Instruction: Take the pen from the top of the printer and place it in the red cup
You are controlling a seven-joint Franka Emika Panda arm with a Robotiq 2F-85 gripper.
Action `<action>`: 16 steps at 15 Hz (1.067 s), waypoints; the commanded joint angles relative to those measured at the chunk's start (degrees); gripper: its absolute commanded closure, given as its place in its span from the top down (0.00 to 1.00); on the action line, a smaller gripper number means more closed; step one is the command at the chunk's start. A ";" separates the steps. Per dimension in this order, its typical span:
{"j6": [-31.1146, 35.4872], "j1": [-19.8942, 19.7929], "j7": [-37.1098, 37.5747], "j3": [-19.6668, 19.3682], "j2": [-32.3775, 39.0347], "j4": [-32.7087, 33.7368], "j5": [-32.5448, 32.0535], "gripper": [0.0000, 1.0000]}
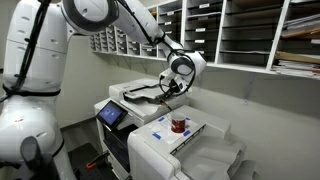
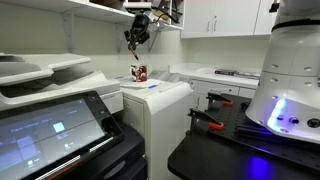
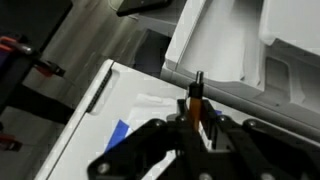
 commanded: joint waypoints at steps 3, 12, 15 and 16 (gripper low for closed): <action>1.35 -0.88 0.90 -1.57 4.24 1.29 5.95 0.05; 18.96 1.93 -0.92 -2.77 3.64 -1.33 2.39 0.58; 20.70 4.42 1.82 -2.89 -0.34 -3.15 -7.03 0.81; 20.00 5.13 2.27 -2.76 -1.91 -3.73 -10.09 0.89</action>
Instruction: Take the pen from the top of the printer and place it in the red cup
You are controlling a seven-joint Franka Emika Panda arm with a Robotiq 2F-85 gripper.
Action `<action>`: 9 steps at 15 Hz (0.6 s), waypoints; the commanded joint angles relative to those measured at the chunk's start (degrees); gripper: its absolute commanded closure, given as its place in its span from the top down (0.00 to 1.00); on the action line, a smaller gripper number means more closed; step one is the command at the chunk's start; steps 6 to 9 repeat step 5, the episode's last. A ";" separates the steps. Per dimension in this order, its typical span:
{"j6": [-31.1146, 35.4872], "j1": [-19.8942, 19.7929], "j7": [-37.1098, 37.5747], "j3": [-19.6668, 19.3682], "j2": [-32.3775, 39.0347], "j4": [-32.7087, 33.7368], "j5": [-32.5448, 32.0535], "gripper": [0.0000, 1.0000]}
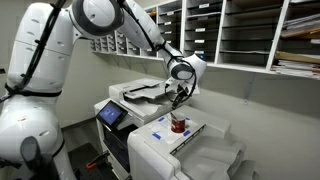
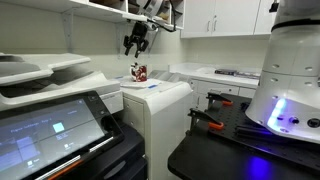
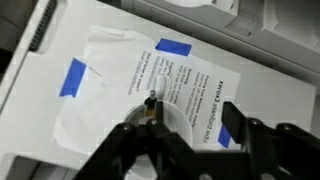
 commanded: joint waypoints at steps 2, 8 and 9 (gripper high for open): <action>2.10 5.43 7.01 -1.64 -7.89 -5.15 -16.57 1.00; 4.96 7.62 14.71 -1.08 -12.11 -7.92 -29.34 1.00; 4.96 7.62 14.71 -1.08 -12.11 -7.92 -29.34 1.00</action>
